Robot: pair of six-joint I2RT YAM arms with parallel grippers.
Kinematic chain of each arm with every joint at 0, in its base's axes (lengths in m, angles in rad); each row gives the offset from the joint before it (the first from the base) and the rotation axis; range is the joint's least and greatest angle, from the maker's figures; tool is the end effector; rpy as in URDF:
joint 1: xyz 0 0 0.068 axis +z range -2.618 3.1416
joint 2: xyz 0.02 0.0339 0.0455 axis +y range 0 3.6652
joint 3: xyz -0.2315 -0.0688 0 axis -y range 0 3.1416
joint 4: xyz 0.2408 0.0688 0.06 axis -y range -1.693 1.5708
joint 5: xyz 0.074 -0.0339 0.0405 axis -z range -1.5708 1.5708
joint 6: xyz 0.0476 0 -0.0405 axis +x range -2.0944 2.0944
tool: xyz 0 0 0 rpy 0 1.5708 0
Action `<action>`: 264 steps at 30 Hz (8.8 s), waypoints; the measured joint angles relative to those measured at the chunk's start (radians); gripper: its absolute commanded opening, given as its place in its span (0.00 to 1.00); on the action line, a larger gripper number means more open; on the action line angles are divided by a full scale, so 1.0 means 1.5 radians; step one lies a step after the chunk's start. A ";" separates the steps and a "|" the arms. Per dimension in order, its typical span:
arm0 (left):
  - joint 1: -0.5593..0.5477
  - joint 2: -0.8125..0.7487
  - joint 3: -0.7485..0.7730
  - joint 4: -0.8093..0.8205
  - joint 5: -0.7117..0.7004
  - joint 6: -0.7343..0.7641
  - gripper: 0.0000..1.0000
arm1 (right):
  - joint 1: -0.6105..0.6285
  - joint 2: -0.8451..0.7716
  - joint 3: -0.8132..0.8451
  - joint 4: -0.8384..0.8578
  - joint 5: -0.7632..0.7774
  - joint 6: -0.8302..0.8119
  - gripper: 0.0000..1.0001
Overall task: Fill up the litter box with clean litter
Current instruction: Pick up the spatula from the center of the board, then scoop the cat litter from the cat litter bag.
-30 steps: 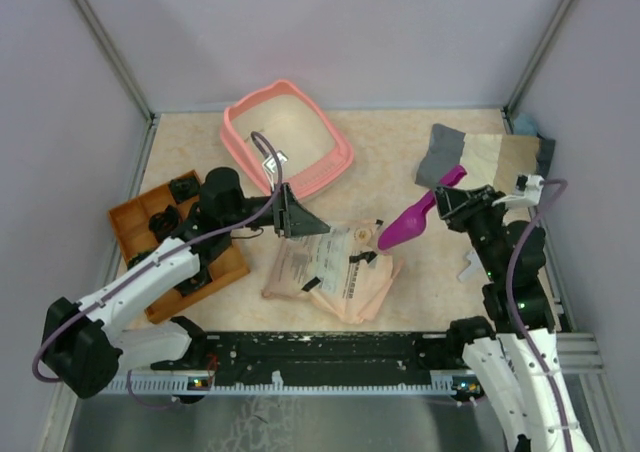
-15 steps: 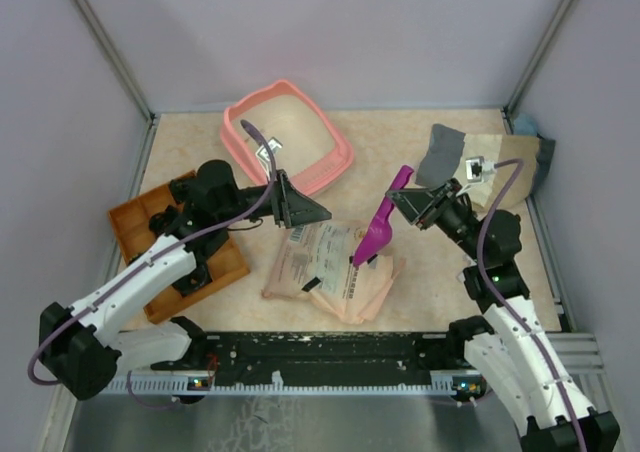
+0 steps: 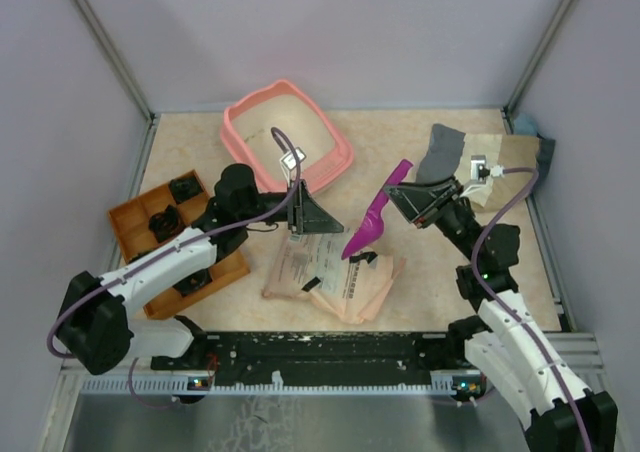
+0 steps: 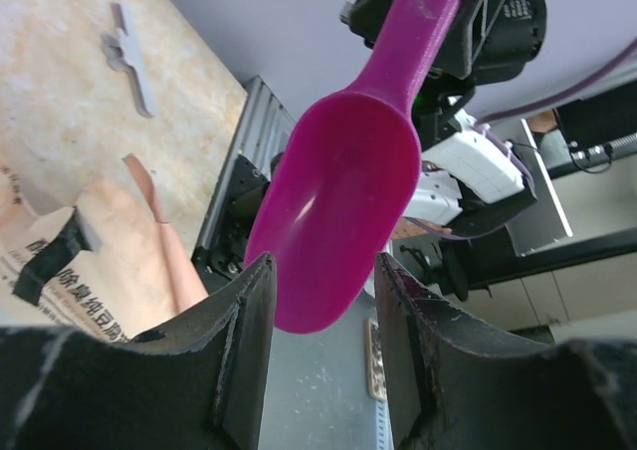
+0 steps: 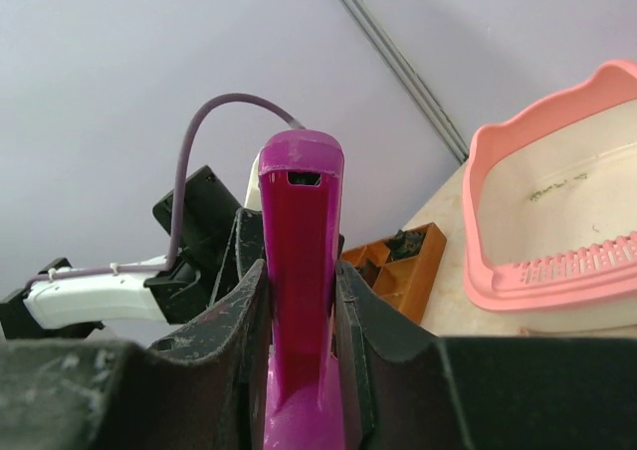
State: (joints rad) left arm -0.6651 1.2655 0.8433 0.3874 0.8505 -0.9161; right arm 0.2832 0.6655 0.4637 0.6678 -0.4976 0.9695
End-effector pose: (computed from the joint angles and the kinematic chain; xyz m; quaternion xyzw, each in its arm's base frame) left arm 0.2140 -0.2133 0.2867 0.2023 0.6860 -0.6585 0.2342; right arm 0.1754 0.0747 0.3190 -0.0263 0.5495 0.5883 0.5927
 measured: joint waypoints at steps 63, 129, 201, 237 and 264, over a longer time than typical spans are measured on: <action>-0.101 -0.056 0.033 -0.225 -0.144 0.501 0.01 | 0.051 -0.148 0.208 -0.627 0.009 -0.467 0.64; -0.170 -0.075 0.104 -0.704 -0.203 0.986 0.01 | 0.338 0.329 0.445 -0.983 -0.024 -0.777 0.07; -0.014 -0.037 0.109 -0.641 -0.616 0.389 0.64 | 0.279 0.171 0.328 -1.060 0.237 -0.979 0.00; 0.032 0.144 0.080 -0.601 -0.508 0.579 0.00 | 0.264 0.163 0.188 -0.899 0.197 -0.981 0.00; 0.138 0.158 0.078 -0.620 -0.350 0.564 0.60 | 0.250 0.201 0.184 -0.830 0.175 -0.971 0.00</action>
State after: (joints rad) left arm -0.4583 1.5028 0.9604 -0.5423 0.3260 -0.0696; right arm 0.6579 0.9665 0.7399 -0.5770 -0.2356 -0.4870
